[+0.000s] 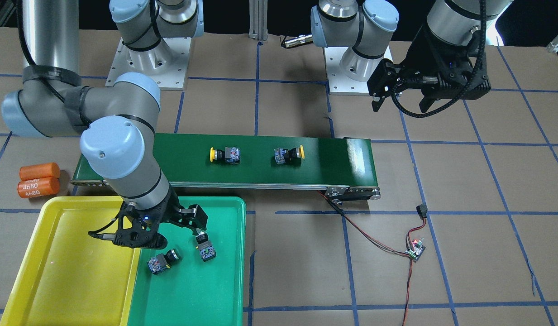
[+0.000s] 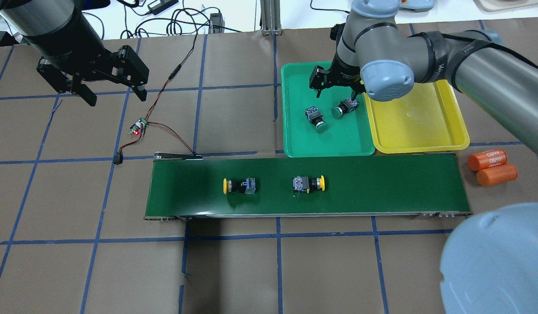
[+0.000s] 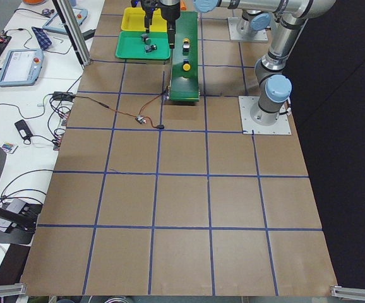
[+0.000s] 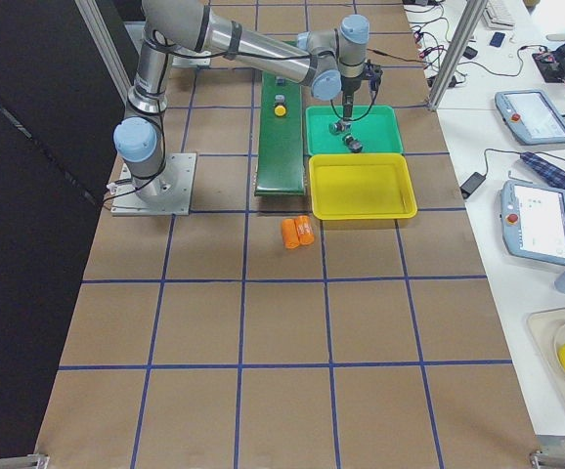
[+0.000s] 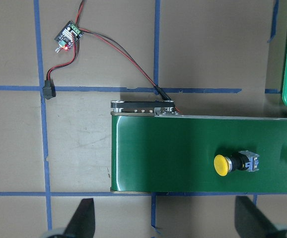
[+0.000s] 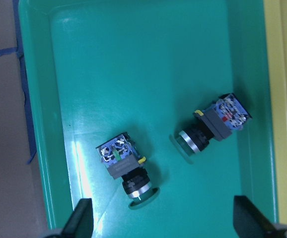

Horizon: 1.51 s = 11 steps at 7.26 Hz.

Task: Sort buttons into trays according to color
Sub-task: 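Move the right gripper back over the belt toward a yellow-capped button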

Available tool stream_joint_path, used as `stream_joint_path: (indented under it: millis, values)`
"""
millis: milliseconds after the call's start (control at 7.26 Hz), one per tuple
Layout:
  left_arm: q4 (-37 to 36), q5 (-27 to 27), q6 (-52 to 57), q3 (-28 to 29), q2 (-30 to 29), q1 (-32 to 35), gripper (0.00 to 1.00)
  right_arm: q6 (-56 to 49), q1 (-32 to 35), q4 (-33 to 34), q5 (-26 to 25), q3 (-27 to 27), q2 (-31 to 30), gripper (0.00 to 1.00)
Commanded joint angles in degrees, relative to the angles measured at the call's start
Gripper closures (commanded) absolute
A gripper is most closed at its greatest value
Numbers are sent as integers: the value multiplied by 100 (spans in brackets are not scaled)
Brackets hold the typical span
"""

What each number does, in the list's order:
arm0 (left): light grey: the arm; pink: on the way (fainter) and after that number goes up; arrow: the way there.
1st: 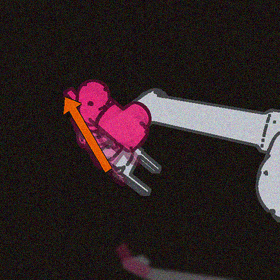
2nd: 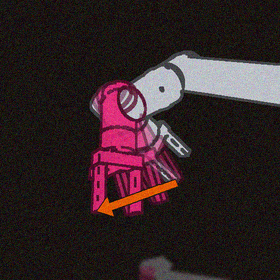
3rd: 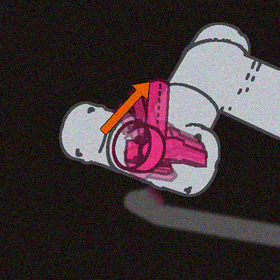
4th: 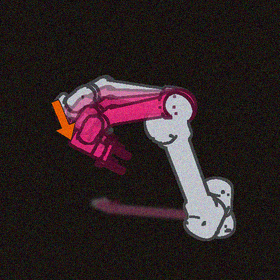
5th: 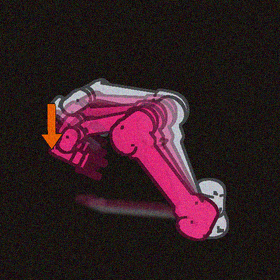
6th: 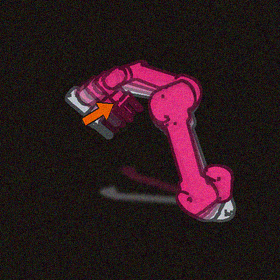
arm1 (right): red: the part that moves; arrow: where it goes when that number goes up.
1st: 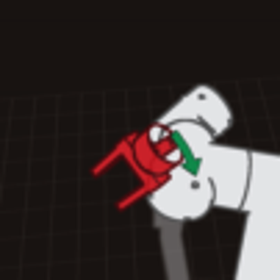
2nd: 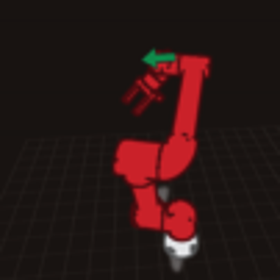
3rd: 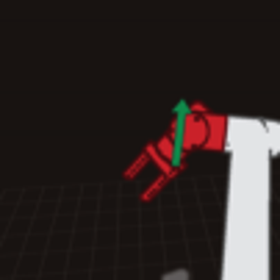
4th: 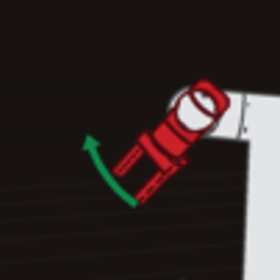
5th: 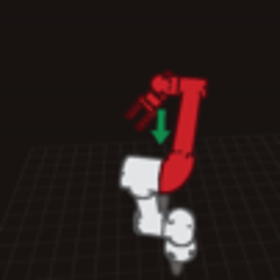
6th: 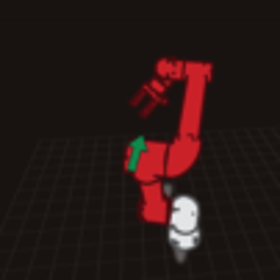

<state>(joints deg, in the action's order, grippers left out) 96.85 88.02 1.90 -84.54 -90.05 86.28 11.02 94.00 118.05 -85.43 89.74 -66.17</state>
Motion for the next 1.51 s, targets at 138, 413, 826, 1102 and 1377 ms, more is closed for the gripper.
stream_joint_path:
  millis: [138,413,826,1102,1377]
  values:
    - [0,14,-5,8,-13,-6,0,1430,-216,-1480,0,43,-1007,0]
    - [-9,22,-5,8,-22,-6,0,3545,-190,-1908,-392,558,-1965,0]
    - [-17,14,-5,34,-21,3,0,4968,-181,-1847,-308,1588,-2398,0]
    - [-17,5,12,9,4,-6,0,5279,-181,-1821,-299,1651,-2287,0]
    - [-17,14,21,8,5,3,0,5419,-128,-1829,77,1747,-2154,0]
